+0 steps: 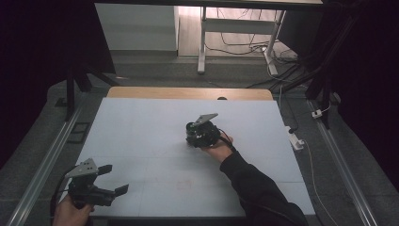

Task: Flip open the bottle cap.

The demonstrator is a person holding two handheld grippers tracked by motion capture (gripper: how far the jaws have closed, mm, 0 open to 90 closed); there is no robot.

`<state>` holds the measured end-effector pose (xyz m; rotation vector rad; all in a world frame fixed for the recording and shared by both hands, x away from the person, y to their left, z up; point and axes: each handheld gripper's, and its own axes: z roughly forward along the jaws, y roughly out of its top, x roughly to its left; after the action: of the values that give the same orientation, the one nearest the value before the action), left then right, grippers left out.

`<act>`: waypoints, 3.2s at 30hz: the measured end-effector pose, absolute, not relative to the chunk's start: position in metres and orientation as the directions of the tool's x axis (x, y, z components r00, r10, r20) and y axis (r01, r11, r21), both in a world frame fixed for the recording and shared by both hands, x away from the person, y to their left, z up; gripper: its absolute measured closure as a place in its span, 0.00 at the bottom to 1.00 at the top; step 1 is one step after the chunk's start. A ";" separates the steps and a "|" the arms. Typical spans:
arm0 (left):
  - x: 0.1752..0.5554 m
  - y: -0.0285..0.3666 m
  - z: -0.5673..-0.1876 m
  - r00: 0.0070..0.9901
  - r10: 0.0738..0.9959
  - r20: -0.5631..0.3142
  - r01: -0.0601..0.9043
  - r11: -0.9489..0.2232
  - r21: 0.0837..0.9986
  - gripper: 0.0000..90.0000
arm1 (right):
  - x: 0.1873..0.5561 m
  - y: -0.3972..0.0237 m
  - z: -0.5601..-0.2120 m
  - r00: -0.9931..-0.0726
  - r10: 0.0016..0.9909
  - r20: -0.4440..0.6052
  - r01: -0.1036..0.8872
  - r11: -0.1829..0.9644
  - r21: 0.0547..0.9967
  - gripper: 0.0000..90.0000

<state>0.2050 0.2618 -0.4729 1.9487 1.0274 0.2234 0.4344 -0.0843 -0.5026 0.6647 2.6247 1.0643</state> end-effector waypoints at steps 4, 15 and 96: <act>0.212 0.257 -0.473 0.648 0.728 -0.224 0.564 -0.261 0.783 0.00 | 0.434 -0.084 -0.503 -0.871 0.490 -0.043 0.322 0.634 0.703 0.59; 0.249 0.236 -0.469 0.660 0.723 -0.204 0.553 -0.284 0.784 0.00 | 0.435 -0.084 -0.502 -0.871 0.489 -0.045 0.321 0.635 0.702 0.59; 0.389 0.103 -0.477 0.829 0.558 -0.026 0.383 -0.533 0.754 0.98 | 0.434 -0.084 -0.502 -0.870 0.491 -0.048 0.320 0.637 0.702 0.59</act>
<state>0.3887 0.1034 -0.4765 2.1977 0.6852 0.2780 0.4340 -0.0839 -0.5025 0.6612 2.6237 1.0572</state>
